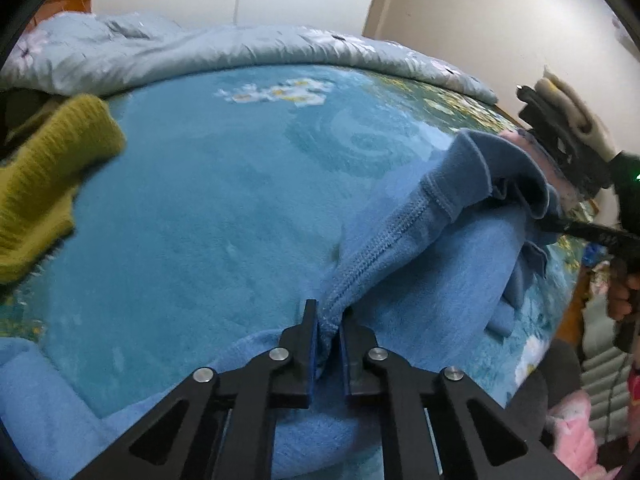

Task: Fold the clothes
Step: 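Grasp the sweatshirt with both grippers and lift it high off the bed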

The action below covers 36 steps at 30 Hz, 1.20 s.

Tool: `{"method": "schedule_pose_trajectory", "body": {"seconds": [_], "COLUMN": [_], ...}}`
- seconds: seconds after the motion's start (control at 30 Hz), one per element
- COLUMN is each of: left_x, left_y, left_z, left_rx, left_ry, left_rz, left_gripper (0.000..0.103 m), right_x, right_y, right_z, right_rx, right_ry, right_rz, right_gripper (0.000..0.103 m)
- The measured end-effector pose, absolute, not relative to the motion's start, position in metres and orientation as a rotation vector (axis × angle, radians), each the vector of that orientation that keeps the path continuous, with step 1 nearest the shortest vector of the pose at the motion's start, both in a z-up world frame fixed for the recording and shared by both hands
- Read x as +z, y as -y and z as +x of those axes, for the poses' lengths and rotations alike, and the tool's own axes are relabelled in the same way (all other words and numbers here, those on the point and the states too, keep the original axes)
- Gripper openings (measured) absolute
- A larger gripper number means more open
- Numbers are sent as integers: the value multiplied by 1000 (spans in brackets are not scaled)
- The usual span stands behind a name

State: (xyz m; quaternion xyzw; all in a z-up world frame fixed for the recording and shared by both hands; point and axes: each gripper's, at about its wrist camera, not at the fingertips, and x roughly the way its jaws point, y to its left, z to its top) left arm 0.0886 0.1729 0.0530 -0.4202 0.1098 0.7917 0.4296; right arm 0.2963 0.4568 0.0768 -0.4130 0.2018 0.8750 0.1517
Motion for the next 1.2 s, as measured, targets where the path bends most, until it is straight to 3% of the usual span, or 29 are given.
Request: {"method": "schedule_pose_trajectory", "body": {"seconds": [0.13,0.47,0.67,0.97,1.2], "left_x": [73,274,351,402,407], "left_y": [-173,-145,-91,-30,-31], "left_z": [83,68,115,155,122], "left_rx": [2049,2348,2456,2481,2396], "left_ry": [-258,-236,-221,-263,-316], "left_rz": [-1016,-483,-168,43,-36], "left_gripper": [8,8,8,8,11], "right_x": [127,298,379,419,423], "right_y": [-458,-437,-390,-341,-346], "right_z": [286,251,286,326,304], "right_rx": [2552,2694,2790,2882,2913], "right_ry": [-519,-339,-216,-9,33], "right_rz": [-1037,-563,-275,-118,-148], "right_gripper": [4,4,4,4,4]}}
